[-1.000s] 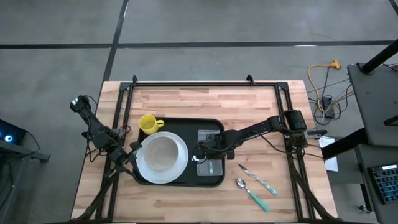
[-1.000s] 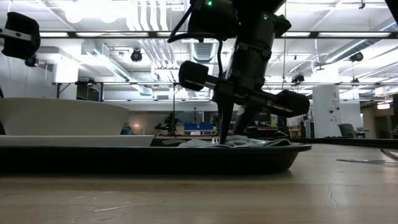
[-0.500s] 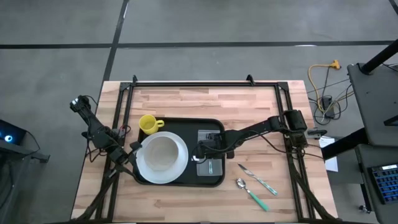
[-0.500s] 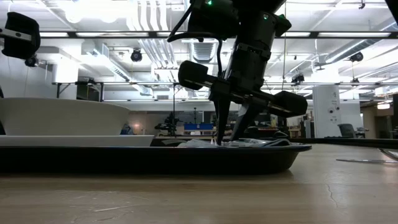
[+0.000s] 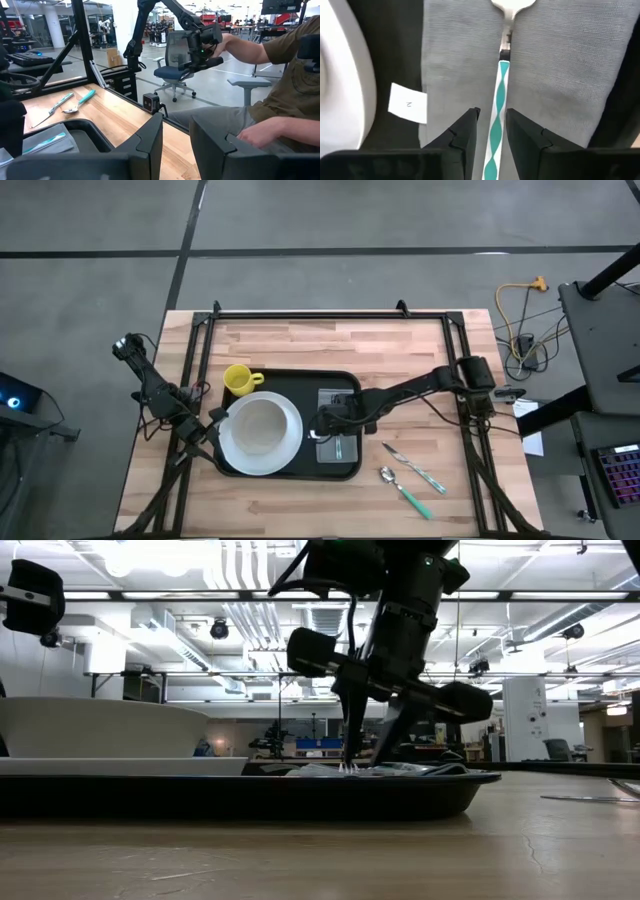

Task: Set up tray
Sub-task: Put the blue spoon on the gray napkin to the right of the white plate

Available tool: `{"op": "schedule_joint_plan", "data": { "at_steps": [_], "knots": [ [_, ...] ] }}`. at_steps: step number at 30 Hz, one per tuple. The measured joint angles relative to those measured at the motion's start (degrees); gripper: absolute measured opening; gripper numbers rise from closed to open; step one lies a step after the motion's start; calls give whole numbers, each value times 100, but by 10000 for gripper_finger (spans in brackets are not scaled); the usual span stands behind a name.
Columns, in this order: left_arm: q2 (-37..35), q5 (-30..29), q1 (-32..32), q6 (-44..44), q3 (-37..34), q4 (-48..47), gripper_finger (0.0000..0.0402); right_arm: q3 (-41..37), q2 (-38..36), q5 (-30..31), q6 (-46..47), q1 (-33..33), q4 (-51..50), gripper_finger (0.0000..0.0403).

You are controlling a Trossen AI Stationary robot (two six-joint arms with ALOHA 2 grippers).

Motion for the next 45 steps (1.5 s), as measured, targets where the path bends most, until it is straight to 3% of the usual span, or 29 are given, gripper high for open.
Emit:
{"op": "schedule_joint_plan", "data": {
  "at_steps": [5,12,26,32,45],
  "knots": [
    [0,0,1,0,1,0,79,0,-136,-14,-200,0,-12,89],
    [2,0,1,0,1,-1,79,2,-348,-16,-1386,5,60,77],
    [2,0,-1,0,-1,-2,79,2,-465,-368,-1917,128,74,75],
    [2,0,2,0,0,0,79,2,-465,-1014,-2406,193,63,83],
    [2,0,-1,0,0,0,79,2,-804,-1034,-3257,309,-242,69]
  ]
}}
